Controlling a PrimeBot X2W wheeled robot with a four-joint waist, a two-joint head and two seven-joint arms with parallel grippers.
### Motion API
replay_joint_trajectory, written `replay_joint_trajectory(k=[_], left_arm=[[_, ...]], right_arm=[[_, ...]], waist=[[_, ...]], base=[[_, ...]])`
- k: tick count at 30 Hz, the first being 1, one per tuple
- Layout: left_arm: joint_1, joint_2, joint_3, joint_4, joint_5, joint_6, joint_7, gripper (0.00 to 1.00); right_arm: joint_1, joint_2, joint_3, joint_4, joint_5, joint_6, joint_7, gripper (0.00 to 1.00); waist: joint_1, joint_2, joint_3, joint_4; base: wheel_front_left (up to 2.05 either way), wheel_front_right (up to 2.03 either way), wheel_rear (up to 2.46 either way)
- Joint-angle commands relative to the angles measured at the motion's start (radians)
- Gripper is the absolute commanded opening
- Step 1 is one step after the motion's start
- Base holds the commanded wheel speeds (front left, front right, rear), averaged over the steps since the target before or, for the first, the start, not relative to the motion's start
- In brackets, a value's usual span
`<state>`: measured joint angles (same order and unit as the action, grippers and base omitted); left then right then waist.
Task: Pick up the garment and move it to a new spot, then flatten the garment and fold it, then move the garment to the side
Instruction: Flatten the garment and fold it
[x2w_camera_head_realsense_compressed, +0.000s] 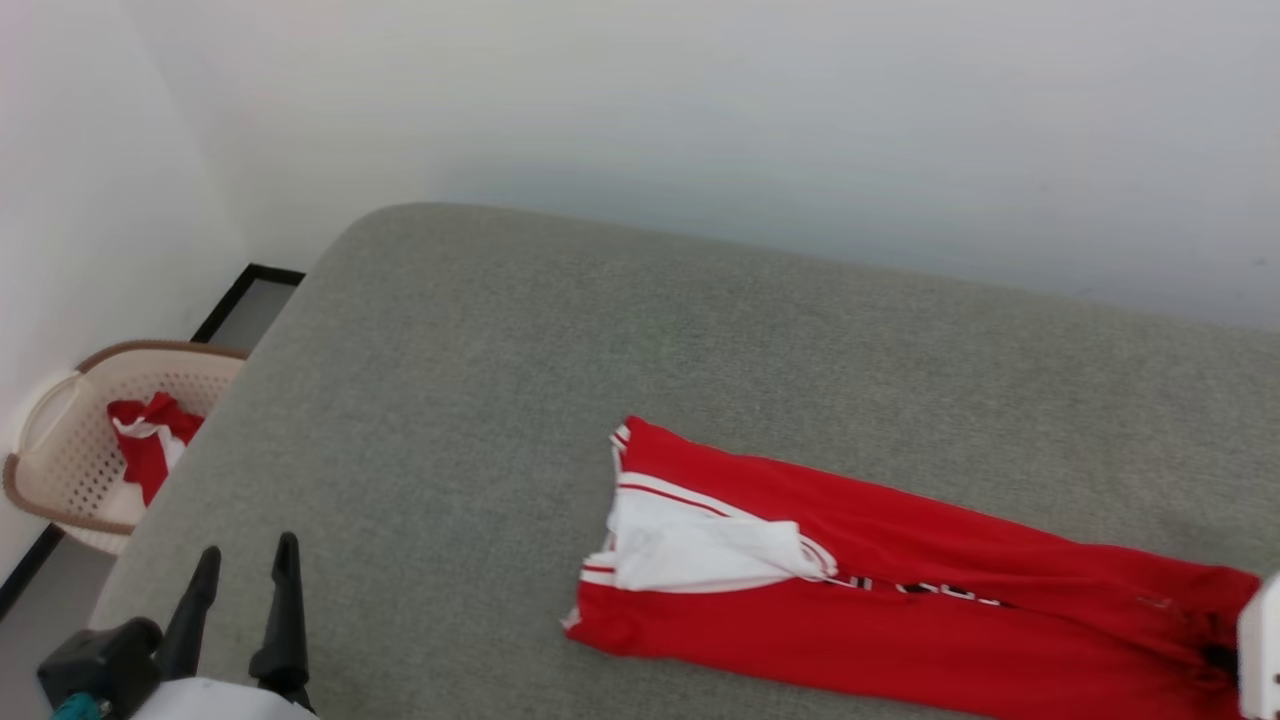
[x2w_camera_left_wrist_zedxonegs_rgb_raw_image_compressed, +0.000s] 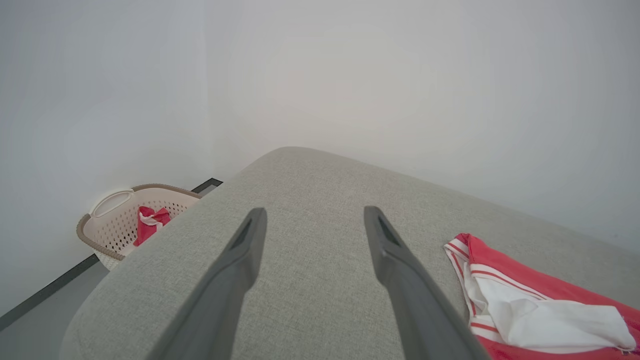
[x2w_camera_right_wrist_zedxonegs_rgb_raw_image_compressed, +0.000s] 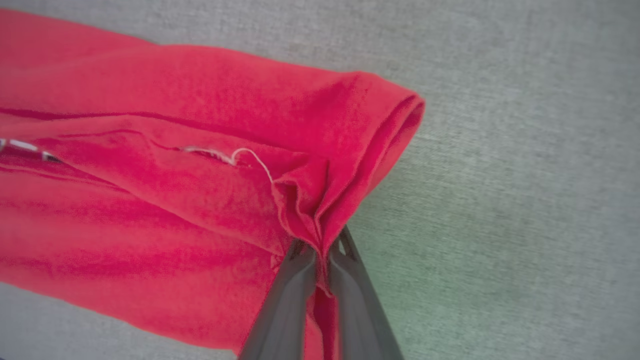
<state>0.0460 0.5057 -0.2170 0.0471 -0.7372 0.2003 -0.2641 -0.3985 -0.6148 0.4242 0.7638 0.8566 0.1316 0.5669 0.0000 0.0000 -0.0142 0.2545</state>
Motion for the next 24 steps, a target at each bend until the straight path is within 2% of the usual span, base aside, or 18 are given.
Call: replay_joint_trajectory(k=[1, 7, 11, 19, 24], left_arm=[[0.014, -0.007, 0.01, 0.002, 0.008, -0.009, 0.0, 1.0], [0.032, -0.022, 0.026, 0.002, 0.019, -0.022, 0.0, 1.0], [0.036, -0.03, 0.036, 0.006, 0.017, -0.025, 0.0, 1.0], [0.055, -0.043, 0.053, 0.011, 0.018, -0.033, 0.0, 1.0], [0.062, -0.049, 0.047, 0.014, 0.022, -0.03, 0.001, 1.0]], right_arm=[[0.0, -0.024, 0.004, 0.009, 0.003, -0.002, -0.015, 0.0], [-0.026, -0.096, 0.017, 0.047, 0.005, -0.002, -0.053, 0.0], [-0.047, -0.115, 0.027, 0.08, -0.001, -0.002, -0.075, 0.0], [-0.085, -0.085, 0.086, 0.014, 0.029, -0.002, -0.074, 0.0], [-0.091, -0.01, 0.106, -0.079, 0.074, -0.001, -0.061, 0.0]], waist=[[0.0, 0.0, -0.007, -0.011], [0.0, 0.0, -0.013, -0.047], [0.0, 0.0, -0.018, -0.074], [0.0, 0.0, -0.033, -0.126], [0.0, 0.0, -0.046, -0.138]], base=[[0.0, 0.0, 0.0], [0.0, 0.0, 0.0], [0.0, 0.0, 0.0], [0.0, 0.0, 0.0], [0.0, 0.0, 0.0]])
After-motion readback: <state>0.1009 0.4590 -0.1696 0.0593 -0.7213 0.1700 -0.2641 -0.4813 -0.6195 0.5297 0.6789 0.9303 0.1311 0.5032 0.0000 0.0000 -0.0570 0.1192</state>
